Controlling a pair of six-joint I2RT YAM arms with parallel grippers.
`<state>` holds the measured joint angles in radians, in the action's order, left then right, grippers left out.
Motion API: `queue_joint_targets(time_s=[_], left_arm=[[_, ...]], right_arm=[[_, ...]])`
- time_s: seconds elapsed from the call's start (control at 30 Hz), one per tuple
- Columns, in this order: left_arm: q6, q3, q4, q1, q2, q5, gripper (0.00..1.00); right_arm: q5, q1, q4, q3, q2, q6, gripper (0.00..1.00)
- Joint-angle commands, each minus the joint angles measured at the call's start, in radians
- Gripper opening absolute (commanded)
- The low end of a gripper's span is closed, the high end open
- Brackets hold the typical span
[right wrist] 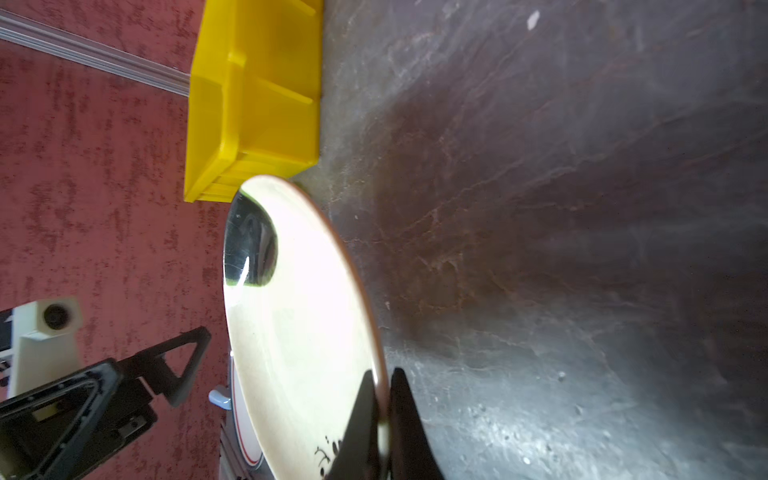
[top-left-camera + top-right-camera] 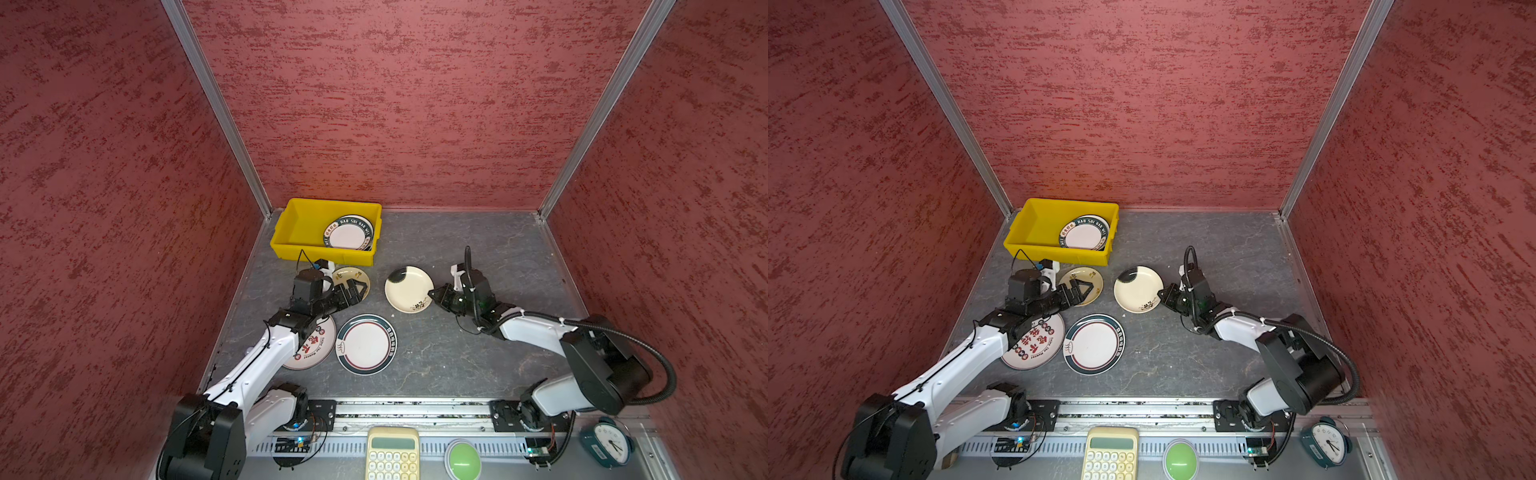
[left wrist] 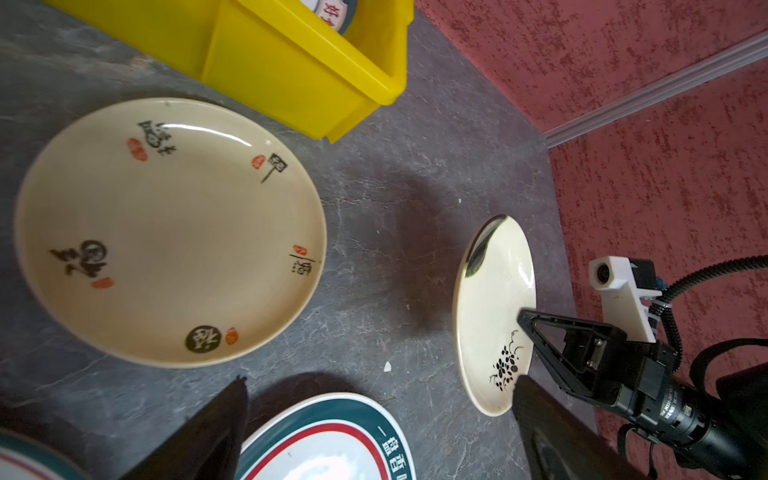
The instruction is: Place the plates into the plastic bin on the countertop
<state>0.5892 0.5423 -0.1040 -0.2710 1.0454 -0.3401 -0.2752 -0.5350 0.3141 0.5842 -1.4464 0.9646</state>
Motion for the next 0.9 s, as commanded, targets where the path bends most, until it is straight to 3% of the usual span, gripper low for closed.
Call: queue_joint_targets(time_s=[0.0,0.13,0.37,0.73,0.87], left_arm=[[0.054,-0.004,0.120,-0.053,0.012,0.043,1.00],[0.098,0.013,0.188,-0.133,0.058,0.105,0.91],[0.119,0.087,0.235,-0.234,0.200,0.107,0.72],[0.088,0.203,0.196,-0.302,0.344,0.104,0.42],[0.067,0.220,0.204,-0.311,0.368,0.089,0.41]], right_arm=[[0.018,0.004,0.056,-0.033,0.049,0.030,0.00],[-0.005,0.004,0.106,-0.073,0.075,0.052,0.00],[-0.009,0.004,0.119,-0.126,0.136,0.048,0.00],[-0.005,0.003,0.123,-0.166,0.201,0.039,0.00],[-0.007,0.004,0.126,-0.171,0.202,0.036,0.00]])
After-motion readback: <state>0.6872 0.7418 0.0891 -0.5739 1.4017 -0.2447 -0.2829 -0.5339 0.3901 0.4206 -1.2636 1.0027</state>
